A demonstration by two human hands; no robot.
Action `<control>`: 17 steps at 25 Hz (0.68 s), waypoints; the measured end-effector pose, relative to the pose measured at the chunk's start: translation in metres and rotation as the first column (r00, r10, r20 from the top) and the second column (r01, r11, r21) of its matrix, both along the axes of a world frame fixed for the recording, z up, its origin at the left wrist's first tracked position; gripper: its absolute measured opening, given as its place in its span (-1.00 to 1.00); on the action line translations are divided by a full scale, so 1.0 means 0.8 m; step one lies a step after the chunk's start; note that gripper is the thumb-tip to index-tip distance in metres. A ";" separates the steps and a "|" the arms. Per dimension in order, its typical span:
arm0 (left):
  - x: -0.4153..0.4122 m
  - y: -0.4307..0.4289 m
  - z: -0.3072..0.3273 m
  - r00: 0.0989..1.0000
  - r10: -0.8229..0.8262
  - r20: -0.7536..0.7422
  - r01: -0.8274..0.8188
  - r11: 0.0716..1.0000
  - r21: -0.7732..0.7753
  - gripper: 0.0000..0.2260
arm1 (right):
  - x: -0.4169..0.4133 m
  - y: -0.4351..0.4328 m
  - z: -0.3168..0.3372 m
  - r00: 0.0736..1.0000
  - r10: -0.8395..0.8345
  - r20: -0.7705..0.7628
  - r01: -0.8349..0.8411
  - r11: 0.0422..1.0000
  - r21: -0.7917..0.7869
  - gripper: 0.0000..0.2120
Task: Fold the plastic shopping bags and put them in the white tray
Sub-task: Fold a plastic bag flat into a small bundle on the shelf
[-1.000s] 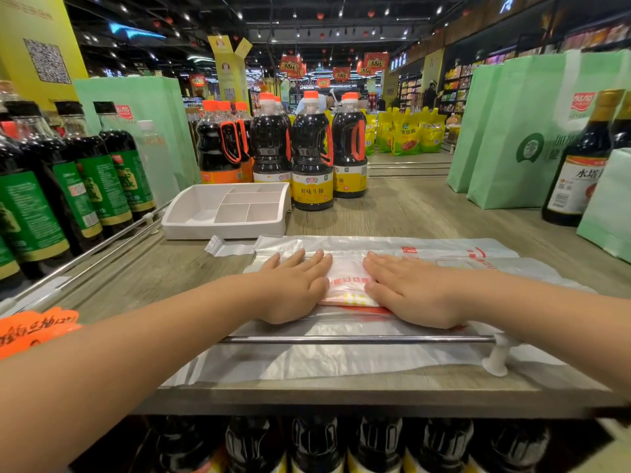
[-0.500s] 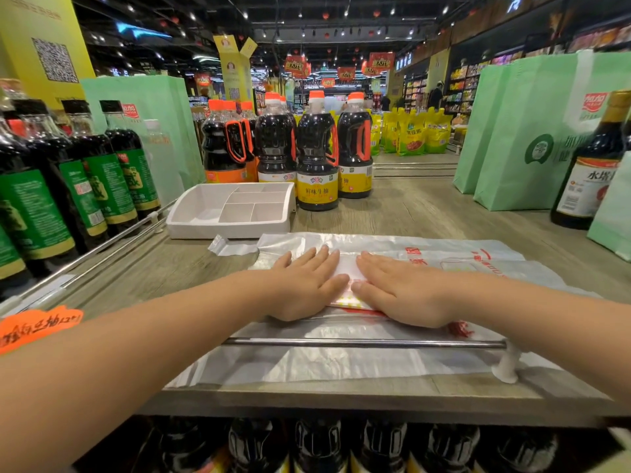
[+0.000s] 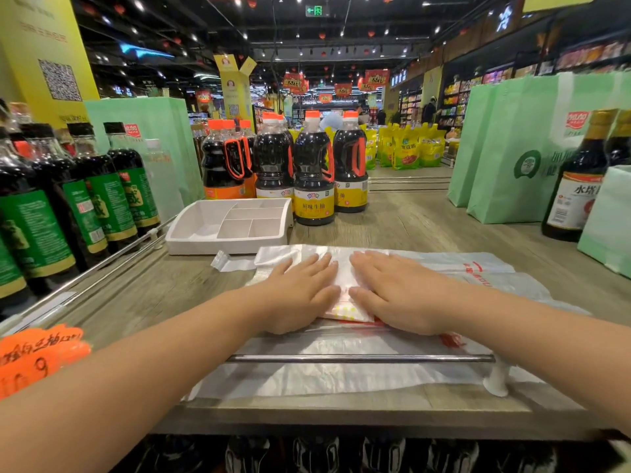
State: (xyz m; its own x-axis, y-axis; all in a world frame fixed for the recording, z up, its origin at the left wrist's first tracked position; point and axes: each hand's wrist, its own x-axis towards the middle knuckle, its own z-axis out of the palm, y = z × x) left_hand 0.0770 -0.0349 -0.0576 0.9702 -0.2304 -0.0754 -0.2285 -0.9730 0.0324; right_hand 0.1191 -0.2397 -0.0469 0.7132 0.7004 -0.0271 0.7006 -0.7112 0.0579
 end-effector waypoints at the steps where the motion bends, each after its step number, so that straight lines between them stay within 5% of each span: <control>1: -0.001 0.001 -0.001 0.998 0.006 -0.064 -0.007 1.000 -0.015 -0.46 | 0.002 0.002 -0.002 0.997 -0.009 -0.073 0.007 1.000 -0.026 -0.35; 6: -0.002 0.005 -0.004 0.986 0.084 -0.144 -0.077 0.996 0.049 -0.44 | 0.006 -0.009 -0.006 0.980 -0.072 -0.188 0.052 0.992 -0.113 -0.31; 9: -0.004 0.004 0.001 0.996 0.090 -0.003 -0.090 0.994 0.057 -0.44 | 0.001 -0.011 -0.004 0.982 -0.075 -0.171 0.068 0.996 -0.051 -0.34; 11: -0.009 0.007 0.011 0.989 0.083 0.122 -0.075 0.995 -0.072 -0.42 | 0.004 -0.010 -0.005 0.993 -0.075 -0.088 0.082 0.994 0.079 -0.50; 14: -0.023 0.017 0.023 0.996 -0.040 0.074 0.061 0.947 -0.316 -0.39 | 0.006 -0.010 -0.002 0.995 -0.097 0.025 0.091 0.981 0.172 -0.54; 17: -0.027 0.024 0.028 0.975 -0.174 0.137 0.193 0.971 -0.138 -0.57 | 0.012 -0.010 -0.003 0.993 -0.109 0.049 0.094 0.966 0.240 -0.52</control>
